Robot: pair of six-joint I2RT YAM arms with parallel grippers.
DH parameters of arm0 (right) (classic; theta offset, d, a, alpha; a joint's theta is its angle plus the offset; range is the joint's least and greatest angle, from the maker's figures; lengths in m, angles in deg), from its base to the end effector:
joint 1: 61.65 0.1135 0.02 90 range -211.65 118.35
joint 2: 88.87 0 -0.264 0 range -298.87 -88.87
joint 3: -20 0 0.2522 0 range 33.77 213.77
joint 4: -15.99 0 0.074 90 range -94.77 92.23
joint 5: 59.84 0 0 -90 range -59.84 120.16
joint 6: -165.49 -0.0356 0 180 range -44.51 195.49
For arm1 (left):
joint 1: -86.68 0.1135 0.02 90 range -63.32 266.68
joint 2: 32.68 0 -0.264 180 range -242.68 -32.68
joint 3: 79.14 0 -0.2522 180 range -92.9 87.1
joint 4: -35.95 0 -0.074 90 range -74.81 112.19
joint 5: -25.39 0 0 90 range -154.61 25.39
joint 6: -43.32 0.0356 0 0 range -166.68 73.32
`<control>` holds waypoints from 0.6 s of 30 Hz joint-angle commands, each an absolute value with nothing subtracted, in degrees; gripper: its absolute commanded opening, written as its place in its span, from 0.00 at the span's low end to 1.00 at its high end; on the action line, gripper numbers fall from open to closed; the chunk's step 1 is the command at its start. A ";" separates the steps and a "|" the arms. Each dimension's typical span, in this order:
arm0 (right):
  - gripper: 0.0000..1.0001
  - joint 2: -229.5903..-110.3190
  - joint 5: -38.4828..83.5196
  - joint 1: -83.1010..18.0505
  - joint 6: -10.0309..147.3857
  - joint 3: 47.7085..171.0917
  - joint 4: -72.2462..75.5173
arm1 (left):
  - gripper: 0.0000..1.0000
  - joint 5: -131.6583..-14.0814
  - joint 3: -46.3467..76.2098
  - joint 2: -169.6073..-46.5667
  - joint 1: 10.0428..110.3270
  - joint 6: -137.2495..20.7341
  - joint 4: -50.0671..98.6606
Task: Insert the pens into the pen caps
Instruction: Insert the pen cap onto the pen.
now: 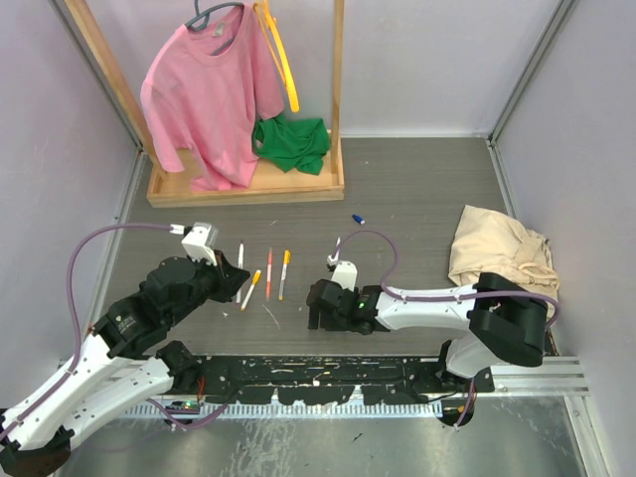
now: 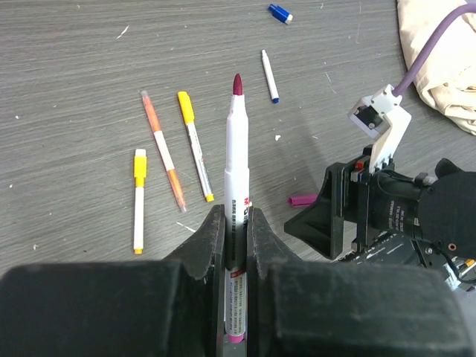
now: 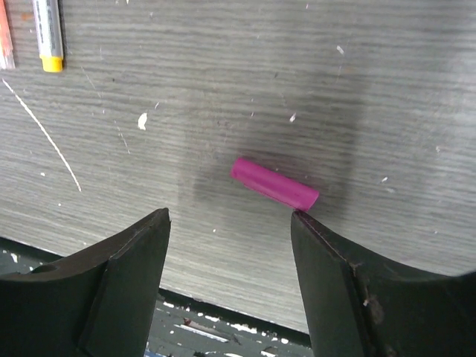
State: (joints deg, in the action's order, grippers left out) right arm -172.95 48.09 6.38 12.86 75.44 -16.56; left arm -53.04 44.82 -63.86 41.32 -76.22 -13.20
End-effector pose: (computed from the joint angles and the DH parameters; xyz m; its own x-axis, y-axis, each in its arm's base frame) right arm 0.1097 0.2427 0.1607 -0.8850 0.0647 -0.4611 -0.0890 0.9485 0.3039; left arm 0.0909 -0.0819 0.3114 -0.5318 -0.1489 -0.8337 0.3522 0.8564 -0.3776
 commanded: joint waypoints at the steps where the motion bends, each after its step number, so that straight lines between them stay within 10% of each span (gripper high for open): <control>1: 0.72 -174.36 49.73 4.15 15.48 76.43 -17.46 | 0.00 -53.29 44.30 -64.40 41.43 -76.26 -9.16; 18: 0.70 -180.27 44.28 -3.09 27.72 83.18 -17.72 | 0.00 -52.57 44.61 -64.29 41.48 -76.04 -9.53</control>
State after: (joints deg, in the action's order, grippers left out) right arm -178.69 45.38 -2.91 25.08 81.16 -16.40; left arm -52.99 44.82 -64.58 41.32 -76.20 -13.14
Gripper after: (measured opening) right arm 0.697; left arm 0.079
